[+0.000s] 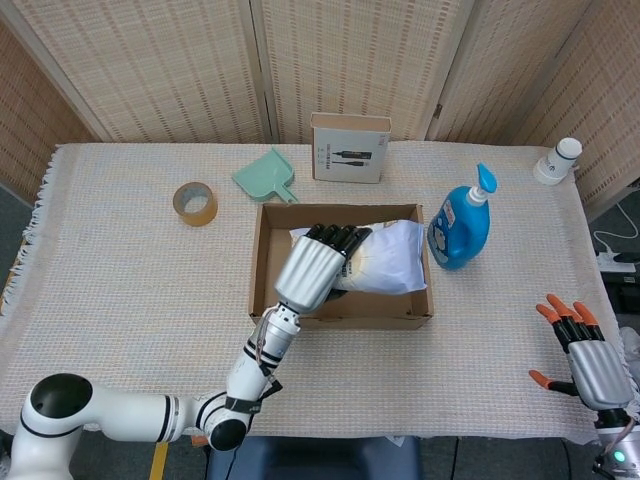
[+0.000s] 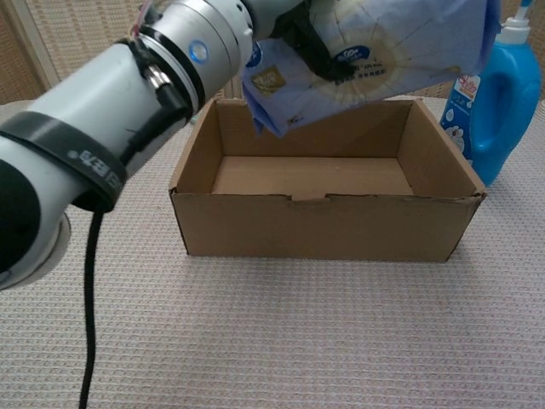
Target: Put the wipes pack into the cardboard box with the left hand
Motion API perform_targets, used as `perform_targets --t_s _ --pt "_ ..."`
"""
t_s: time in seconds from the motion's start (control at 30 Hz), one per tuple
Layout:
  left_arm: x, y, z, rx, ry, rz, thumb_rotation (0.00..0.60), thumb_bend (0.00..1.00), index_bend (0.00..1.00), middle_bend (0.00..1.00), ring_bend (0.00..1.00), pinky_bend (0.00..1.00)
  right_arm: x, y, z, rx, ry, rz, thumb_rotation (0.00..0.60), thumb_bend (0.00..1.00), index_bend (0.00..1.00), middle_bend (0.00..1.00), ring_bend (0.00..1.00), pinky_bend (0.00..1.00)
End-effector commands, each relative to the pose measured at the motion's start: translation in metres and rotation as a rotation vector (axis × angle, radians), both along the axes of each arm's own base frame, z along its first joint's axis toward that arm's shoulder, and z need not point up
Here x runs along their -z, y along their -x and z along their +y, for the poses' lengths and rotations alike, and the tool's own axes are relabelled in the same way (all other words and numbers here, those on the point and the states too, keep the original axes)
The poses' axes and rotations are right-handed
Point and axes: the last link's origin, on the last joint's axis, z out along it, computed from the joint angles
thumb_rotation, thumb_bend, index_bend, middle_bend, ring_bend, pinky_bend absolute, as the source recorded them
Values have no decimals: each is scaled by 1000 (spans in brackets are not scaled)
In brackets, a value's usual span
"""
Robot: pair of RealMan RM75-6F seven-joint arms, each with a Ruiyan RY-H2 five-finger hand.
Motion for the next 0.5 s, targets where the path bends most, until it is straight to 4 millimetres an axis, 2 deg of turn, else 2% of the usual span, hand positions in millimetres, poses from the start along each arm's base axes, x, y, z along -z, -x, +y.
perform_targets --t_s 0.03,0.1,0.13,0.17,0.23,0.27,0.33,0.5 --pt "29 -6 4 19 22 10 600 299 576 675 630 716 -2 4 0 12 4 -4 600 0 122 0 0 0" --pt "35 -2 9 13 25 24 600 297 500 605 584 669 -3 5 -1 15 5 -4 600 0 122 0 0 0" --pt "38 2 12 8 32 38 600 290 411 524 519 609 -3 5 -1 15 4 -3 600 0 122 0 0 0" --pt "40 4 14 4 43 45 600 276 266 389 403 507 -3 6 -2 15 4 -3 600 0 122 0 0 0" --pt "39 6 16 5 51 36 600 245 42 108 134 276 -2 6 -2 16 0 -5 600 0 122 0 0 0" --pt "37 7 18 10 40 34 600 230 0 24 40 175 -2 6 -2 17 -2 -5 600 0 122 0 0 0" --pt "31 7 21 28 9 27 600 210 0 0 0 82 -1 7 -2 17 -5 -4 600 0 122 0 0 0" --pt "10 13 32 25 -39 24 600 204 0 0 0 51 1 5 -1 13 -8 -4 600 0 122 0 0 0"
